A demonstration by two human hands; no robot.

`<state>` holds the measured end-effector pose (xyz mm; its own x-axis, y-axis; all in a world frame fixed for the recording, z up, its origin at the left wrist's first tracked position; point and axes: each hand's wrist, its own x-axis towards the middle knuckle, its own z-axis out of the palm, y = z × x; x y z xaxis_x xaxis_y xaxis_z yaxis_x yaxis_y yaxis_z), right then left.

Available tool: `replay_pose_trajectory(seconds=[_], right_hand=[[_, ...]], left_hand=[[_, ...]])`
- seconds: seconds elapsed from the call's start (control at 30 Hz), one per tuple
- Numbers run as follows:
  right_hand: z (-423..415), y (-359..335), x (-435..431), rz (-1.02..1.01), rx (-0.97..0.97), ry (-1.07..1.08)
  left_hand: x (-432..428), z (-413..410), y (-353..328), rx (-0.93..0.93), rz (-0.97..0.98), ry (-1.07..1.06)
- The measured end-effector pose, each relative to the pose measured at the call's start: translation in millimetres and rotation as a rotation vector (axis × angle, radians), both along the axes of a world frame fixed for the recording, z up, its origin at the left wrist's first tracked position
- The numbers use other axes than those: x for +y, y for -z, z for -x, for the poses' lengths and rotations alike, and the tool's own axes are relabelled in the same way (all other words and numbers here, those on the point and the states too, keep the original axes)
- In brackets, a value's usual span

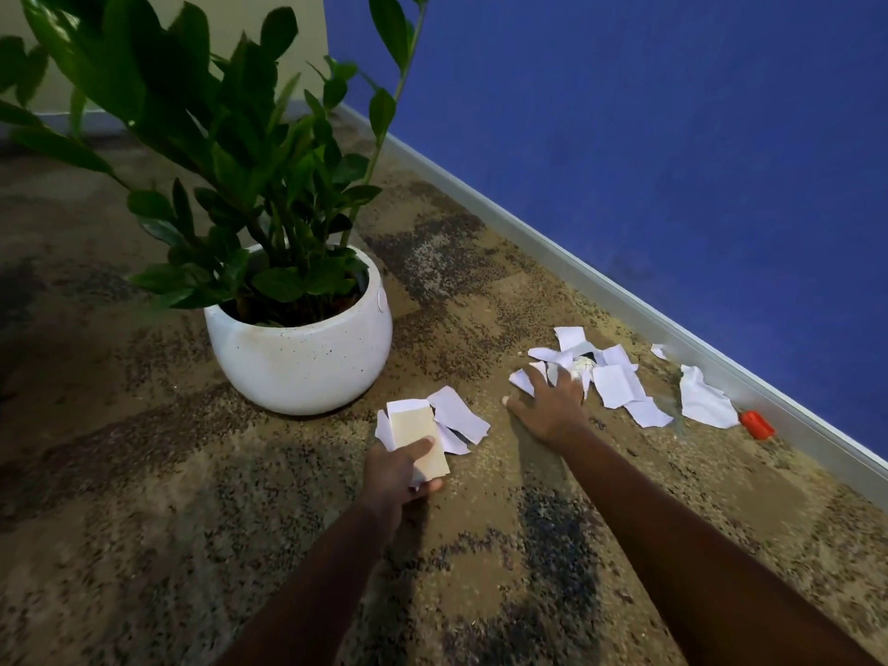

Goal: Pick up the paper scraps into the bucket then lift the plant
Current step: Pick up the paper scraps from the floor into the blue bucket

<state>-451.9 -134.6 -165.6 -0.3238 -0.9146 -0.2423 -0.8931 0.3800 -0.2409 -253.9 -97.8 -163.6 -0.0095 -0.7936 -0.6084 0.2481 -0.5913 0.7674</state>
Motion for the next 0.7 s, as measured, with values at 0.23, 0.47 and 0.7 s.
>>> replay_pose_trajectory(seconds=[0.23, 0.47, 0.7], right_hand=[[-40.2, -3.5, -5.3, 0.130, 0.158, -0.083], [-97.1, -5.5, 21.3, 0.074, -0.245, -0.293], [-102.0, -31.3, 35.9, 0.065, -0.840, -0.204]], left_hand=[[-0.4, -3.0, 3.0, 0.010, 0.039, 0.041], [3.1, -7.8, -5.3, 0.058, 0.077, 0.126], [2.1, -34.2, -26.8, 0.081, 0.074, 0.375]])
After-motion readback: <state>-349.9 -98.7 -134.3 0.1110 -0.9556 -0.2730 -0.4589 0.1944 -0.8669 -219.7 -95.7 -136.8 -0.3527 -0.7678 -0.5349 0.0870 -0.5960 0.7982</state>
